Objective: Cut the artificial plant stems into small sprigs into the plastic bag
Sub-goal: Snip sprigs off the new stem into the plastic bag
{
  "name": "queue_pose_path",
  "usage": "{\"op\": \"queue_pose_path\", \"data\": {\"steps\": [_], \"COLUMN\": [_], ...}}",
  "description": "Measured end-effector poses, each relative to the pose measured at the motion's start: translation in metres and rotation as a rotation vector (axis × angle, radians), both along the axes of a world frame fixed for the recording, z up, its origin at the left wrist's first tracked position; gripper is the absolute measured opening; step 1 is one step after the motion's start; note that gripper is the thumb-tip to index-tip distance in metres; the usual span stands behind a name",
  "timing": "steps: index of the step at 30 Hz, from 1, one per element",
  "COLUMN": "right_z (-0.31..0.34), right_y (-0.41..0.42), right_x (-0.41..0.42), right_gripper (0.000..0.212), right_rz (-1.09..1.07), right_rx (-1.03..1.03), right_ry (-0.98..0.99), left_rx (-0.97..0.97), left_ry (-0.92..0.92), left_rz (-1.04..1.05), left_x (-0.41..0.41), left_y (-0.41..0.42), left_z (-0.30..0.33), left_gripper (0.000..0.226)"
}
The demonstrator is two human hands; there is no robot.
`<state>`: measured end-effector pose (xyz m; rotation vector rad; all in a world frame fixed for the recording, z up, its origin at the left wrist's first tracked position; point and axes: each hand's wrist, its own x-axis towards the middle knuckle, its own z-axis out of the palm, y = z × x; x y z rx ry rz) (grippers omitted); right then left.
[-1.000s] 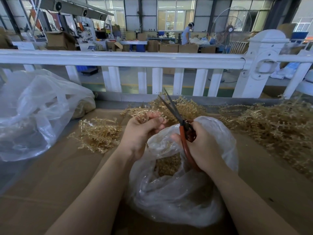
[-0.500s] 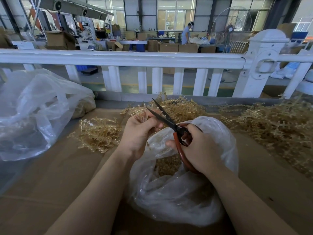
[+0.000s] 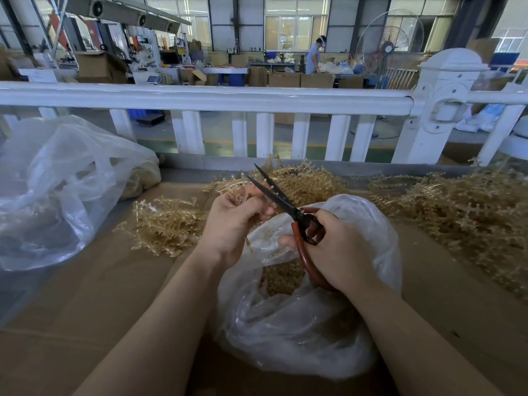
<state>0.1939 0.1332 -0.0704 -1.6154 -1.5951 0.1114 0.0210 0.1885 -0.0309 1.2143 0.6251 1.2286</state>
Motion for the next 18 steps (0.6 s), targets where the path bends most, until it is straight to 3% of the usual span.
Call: {"op": "queue_pose_path", "data": {"steps": [8,18], "right_z": [0.0008,0.0027], "right_y": [-0.0006,-0.0007], "right_x": [-0.0004,-0.0019], "right_gripper": [0.068,0.077], "right_rz": [-0.058,-0.061], "right_rx": [0.037,0.053], "right_ry": [-0.077,-0.1], "left_rx": [0.018,0.065], "left_ry": [0.046,0.122], "left_rz": [-0.012,-0.038], "left_x": [-0.0059,-0.0087], "left_y": [0.0041,0.004], "left_z": [0.0,0.0033], "left_gripper": [0.025,0.03]}}
